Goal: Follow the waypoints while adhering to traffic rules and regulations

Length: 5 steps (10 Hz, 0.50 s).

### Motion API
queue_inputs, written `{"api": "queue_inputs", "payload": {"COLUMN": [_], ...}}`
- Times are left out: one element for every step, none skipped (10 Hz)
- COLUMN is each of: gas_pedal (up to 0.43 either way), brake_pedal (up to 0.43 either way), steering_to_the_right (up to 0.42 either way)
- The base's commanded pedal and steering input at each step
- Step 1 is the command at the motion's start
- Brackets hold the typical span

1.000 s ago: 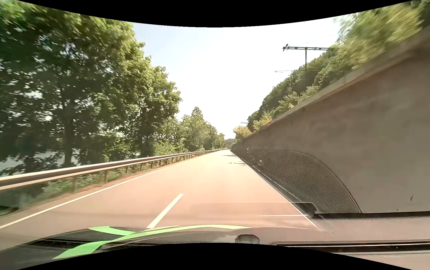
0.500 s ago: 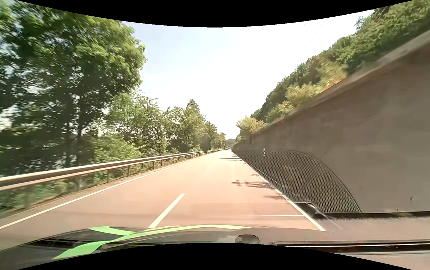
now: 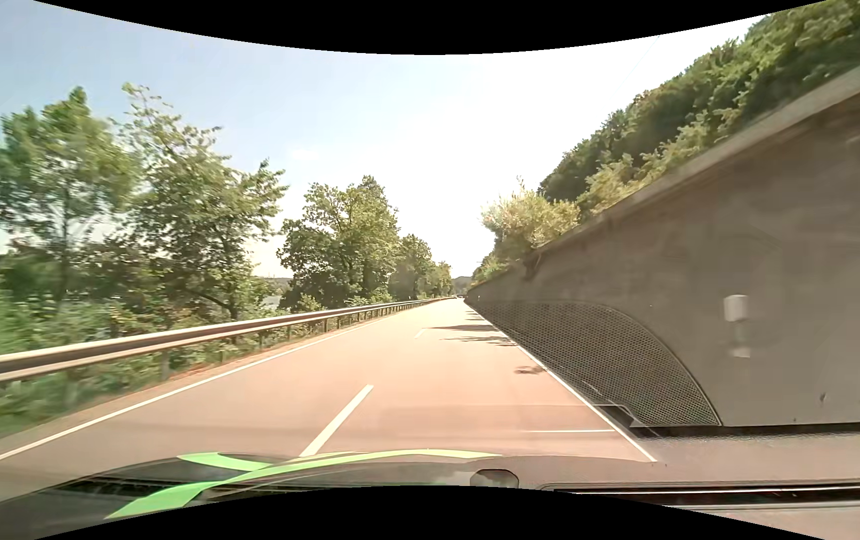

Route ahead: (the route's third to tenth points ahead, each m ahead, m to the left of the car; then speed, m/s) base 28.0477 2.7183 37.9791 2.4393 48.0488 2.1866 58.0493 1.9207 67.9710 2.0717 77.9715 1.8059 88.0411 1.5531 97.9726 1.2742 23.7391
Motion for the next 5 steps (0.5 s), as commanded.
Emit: {"api": "queue_inputs", "payload": {"gas_pedal": [0.209,0.209,0.209,0.197,0.197], "brake_pedal": [0.000,0.000,0.000,0.000,0.000], "steering_to_the_right": [0.000,0.000,0.000,0.000,0.000]}}
